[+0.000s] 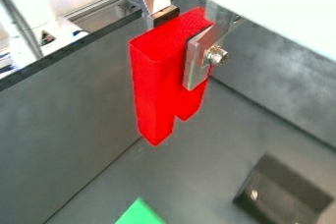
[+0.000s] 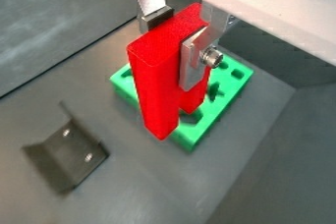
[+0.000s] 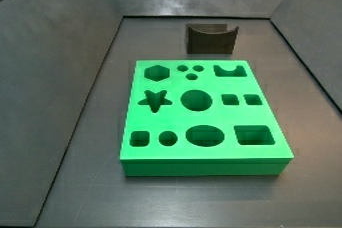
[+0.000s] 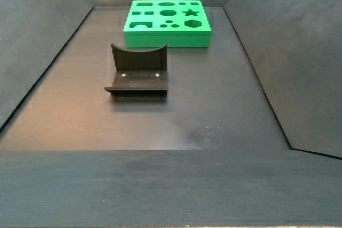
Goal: Pick up the double-square object. Move up. Move to above the board. Insert the double-square object.
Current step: Move to above the board, then insert the double-square object.
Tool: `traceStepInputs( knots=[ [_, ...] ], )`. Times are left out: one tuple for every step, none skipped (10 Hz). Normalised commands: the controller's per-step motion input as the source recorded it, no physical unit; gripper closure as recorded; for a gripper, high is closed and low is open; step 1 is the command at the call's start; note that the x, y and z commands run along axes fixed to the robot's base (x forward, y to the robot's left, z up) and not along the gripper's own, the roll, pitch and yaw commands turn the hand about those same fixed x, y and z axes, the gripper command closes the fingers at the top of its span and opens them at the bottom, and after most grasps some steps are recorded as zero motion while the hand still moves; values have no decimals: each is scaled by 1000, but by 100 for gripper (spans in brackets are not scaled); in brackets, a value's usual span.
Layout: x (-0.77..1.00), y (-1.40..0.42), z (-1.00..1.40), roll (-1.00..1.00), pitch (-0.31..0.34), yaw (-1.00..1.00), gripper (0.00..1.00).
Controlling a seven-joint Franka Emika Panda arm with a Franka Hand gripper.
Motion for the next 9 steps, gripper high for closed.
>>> traceStepInputs(
  knots=[
    [385, -1000, 63, 3, 109, 6, 100],
    [390, -1000, 65, -2, 107, 9, 100],
    [411, -1000, 73, 6, 115, 5, 100],
    [423, -1000, 74, 15, 119, 13, 100],
    [455, -1000, 75, 33, 131, 9, 100],
    [371, -715, 56, 61, 136, 9, 100],
    [246, -374, 33, 86, 137, 5, 100],
    [190, -269, 32, 75, 130, 9, 100],
    [0, -17, 0, 0, 0, 0, 100]
  ],
)
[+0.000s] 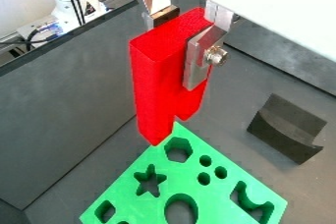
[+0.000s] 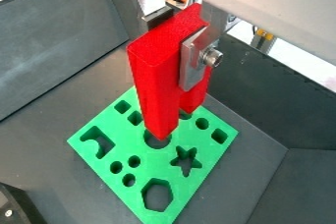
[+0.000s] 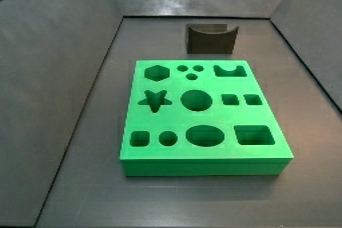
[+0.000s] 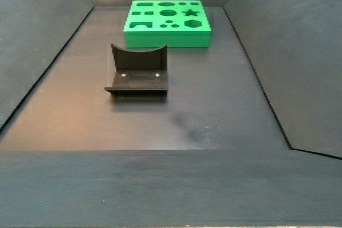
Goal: Pick up the double-square object. Move up. Move to above the board. Insert the double-square object.
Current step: Insert the double-square object.
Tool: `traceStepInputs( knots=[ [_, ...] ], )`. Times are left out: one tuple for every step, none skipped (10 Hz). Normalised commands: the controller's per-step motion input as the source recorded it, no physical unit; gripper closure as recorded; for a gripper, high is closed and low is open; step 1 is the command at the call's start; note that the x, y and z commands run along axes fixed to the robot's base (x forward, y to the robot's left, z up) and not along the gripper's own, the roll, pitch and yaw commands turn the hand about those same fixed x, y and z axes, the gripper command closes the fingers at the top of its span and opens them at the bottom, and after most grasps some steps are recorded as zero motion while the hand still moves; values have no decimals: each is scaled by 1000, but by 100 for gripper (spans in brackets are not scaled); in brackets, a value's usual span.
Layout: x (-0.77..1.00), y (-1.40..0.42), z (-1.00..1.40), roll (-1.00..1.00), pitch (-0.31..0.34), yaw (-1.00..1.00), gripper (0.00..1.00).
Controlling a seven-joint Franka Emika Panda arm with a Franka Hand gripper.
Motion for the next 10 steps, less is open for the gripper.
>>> traceStepInputs(
  knots=[
    [37, -40, 0, 0, 0, 0, 100],
    [94, -51, 0, 0, 0, 0, 100],
    [151, -80, 0, 0, 0, 0, 100],
    [294, -206, -17, 0, 0, 0, 100],
    [597, -397, -214, 71, 20, -129, 100],
    [606, -417, -251, 84, 11, -286, 100],
    [520, -346, -200, 13, 7, -420, 100],
    [474, -320, -209, 7, 0, -509, 100],
    [397, -286, -240, 17, 0, -589, 100],
    [289, -226, -271, 36, 0, -694, 100]
  ],
)
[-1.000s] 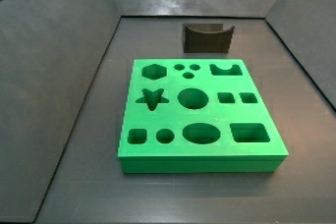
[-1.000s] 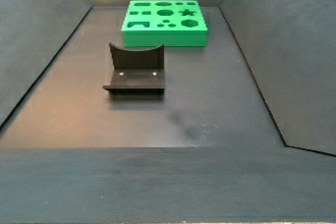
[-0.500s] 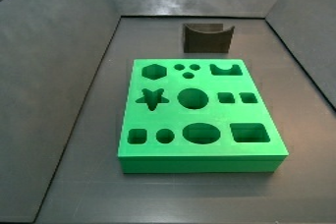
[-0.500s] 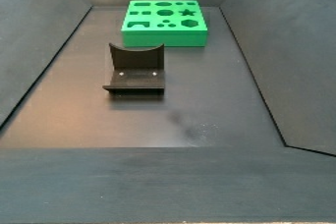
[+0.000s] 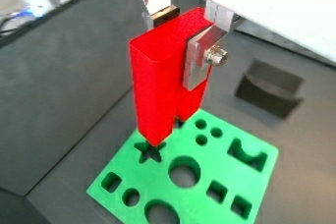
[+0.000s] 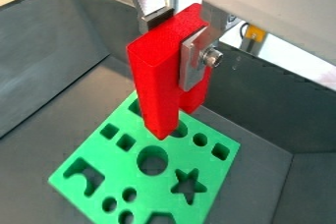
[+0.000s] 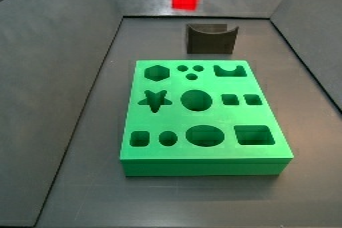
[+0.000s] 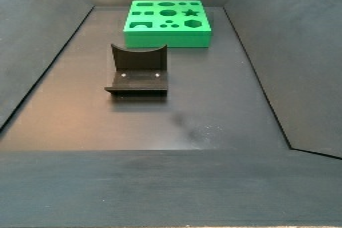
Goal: Pick up the double-square object. Move up. Move to above the board. Insert the double-square object.
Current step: Insert the double-square object.
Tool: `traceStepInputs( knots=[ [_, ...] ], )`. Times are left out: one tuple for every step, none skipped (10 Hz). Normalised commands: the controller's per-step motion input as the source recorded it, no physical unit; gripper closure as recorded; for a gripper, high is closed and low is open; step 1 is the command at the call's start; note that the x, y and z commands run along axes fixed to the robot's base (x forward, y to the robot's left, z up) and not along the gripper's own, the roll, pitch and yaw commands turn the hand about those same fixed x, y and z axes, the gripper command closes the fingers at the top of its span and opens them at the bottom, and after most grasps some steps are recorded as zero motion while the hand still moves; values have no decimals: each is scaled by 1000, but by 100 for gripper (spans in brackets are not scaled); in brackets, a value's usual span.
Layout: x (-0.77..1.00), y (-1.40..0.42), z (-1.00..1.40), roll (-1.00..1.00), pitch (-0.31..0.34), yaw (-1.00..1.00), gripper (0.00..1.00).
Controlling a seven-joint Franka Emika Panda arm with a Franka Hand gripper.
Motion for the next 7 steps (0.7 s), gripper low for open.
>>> traceStepInputs(
  knots=[
    [234, -117, -231, 39, 0, -786, 100],
    [249, 0, -177, 49, 0, -817, 100],
    [277, 3, -137, 47, -6, -831, 100],
    [411, 49, -120, 44, -9, -743, 100],
    [489, 60, -69, 19, -6, -680, 100],
    [534, 14, 0, 0, 27, -471, 100],
    [20, 0, 0, 0, 10, 0, 100]
  ],
)
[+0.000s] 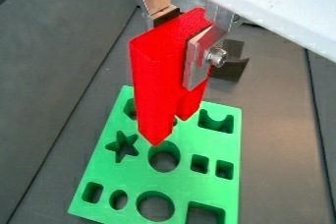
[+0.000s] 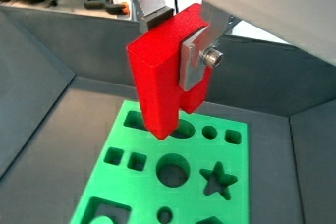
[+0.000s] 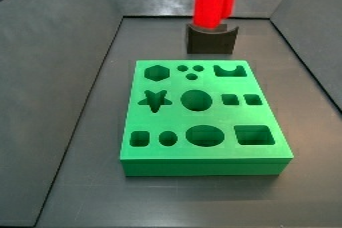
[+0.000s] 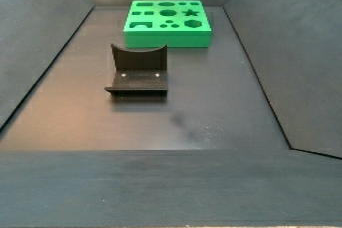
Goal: Pick up the double-square object. Move up. Move to above the board. Insert the double-square object.
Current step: Insert the double-square object.
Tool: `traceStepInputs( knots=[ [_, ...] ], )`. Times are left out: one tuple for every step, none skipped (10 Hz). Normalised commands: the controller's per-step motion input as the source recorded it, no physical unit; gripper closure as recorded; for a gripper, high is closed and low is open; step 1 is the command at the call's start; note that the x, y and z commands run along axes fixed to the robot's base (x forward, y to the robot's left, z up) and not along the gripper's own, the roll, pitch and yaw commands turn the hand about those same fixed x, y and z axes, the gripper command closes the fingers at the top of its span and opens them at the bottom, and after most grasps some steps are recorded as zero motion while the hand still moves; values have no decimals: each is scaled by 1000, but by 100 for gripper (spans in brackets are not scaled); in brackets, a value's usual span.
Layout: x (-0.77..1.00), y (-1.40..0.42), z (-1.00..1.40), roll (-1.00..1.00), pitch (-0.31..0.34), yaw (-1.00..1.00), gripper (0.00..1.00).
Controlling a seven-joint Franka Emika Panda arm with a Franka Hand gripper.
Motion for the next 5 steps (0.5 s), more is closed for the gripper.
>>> traceStepInputs(
  knots=[
    [0, 0, -23, 0, 0, 0, 100],
    [294, 0, -49, 21, 51, -229, 100],
    [480, -69, -120, 37, 31, -506, 100],
    [526, -69, -94, 1, 0, -566, 100],
    [546, -69, -89, 0, 0, -560, 100]
  ],
)
